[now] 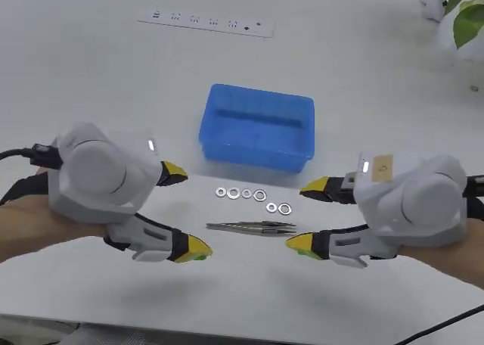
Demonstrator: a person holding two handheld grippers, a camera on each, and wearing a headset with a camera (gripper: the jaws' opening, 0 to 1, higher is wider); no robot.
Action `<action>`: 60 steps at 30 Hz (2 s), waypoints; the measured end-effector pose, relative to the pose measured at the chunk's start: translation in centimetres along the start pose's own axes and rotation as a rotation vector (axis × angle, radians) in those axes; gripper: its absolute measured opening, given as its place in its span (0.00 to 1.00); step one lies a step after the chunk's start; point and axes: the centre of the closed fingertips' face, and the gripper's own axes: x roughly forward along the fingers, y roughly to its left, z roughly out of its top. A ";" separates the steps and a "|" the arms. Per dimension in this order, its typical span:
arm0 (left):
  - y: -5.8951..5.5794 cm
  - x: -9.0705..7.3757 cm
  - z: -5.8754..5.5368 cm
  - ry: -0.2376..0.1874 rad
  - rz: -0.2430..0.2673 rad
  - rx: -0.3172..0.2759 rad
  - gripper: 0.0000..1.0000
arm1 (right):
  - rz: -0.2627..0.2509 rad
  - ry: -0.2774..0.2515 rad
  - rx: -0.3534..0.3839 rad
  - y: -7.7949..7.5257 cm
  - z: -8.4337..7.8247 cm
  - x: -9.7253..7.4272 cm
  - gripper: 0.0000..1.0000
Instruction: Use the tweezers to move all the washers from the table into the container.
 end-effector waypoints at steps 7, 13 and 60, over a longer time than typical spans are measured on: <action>-0.3 1.8 0.4 -0.008 -0.031 0.042 0.52 | 0.070 0.043 -0.042 0.6 0.2 2.6 0.31; -0.4 2.8 -0.6 0.043 -0.066 0.059 0.42 | 0.113 0.054 -0.050 0.7 0.3 3.6 0.24; -1.3 3.6 -1.0 0.119 -0.139 0.213 0.06 | 0.144 0.138 -0.205 1.1 -0.6 4.3 0.07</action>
